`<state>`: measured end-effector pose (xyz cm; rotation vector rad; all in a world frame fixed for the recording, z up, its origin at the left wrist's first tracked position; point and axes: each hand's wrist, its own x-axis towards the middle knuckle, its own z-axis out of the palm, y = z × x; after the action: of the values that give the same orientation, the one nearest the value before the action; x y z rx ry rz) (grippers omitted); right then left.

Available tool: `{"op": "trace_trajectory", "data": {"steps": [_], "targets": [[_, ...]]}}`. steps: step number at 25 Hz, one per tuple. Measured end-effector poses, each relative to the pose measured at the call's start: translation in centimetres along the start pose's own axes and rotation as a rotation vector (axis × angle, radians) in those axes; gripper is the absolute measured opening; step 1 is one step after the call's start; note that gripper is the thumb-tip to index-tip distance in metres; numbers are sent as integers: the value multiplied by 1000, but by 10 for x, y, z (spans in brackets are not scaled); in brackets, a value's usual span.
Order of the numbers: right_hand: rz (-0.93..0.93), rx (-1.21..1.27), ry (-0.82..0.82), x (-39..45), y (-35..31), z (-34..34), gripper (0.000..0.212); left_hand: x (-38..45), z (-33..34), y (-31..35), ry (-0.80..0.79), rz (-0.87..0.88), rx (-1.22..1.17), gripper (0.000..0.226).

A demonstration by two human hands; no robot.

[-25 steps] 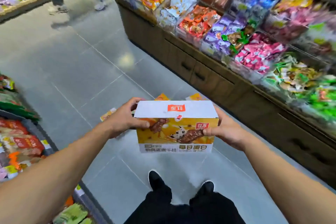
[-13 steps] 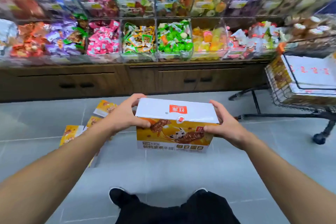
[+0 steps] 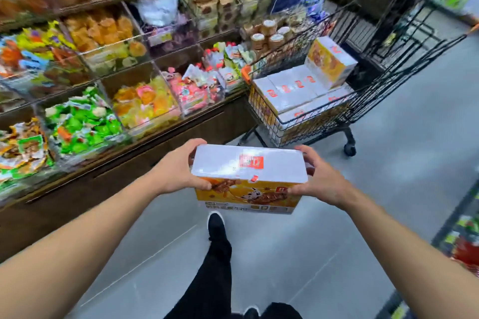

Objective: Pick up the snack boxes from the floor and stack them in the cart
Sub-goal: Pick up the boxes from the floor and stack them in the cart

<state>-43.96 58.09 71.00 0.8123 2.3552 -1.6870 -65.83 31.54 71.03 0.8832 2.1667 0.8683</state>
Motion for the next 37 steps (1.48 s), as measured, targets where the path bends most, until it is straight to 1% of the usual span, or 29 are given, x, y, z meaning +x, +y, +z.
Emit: {"op": "trace_trajectory", "data": {"steps": [4, 7, 9, 11, 14, 17, 20, 24, 27, 31, 34, 37], "targets": [[-39, -50, 198, 71, -19, -58, 100, 129, -35, 39, 3, 174, 173, 103], [-33, -92, 326, 116, -38, -96, 99, 212, -61, 79, -19, 274, 238, 96], [-37, -106, 394, 137, -50, -115, 99, 253, -68, 100, -19, 311, 299, 93], [-49, -80, 449, 163, -59, -139, 95, 304, -72, 117, -51, 339, 347, 92], [-37, -57, 512, 202, -59, -173, 97, 379, -72, 137, -92, 371, 418, 102], [11, -62, 556, 244, -44, -211, 103, 450, -62, 156, -78, 359, 476, 103], [38, -107, 575, 295, -18, -263, 101, 530, -40, 180, -109, 327, 510, 105], [113, -232, 546, 361, 22, -328, 98, 636, -5, 209, -167, 300, 591, 94], [130, -201, 520, 400, 48, -361, 99, 691, 14, 224, -176, 268, 624, 99], [217, -154, 552, 449, 80, -382, 97, 766, 40, 228, -213, 271, 676, 94], [220, -77, 627, 478, 90, -381, 90, 816, 54, 230, -246, 257, 718, 90], [283, -35, 680, 497, 95, -374, 85, 846, 65, 234, -250, 240, 725, 85]]}}
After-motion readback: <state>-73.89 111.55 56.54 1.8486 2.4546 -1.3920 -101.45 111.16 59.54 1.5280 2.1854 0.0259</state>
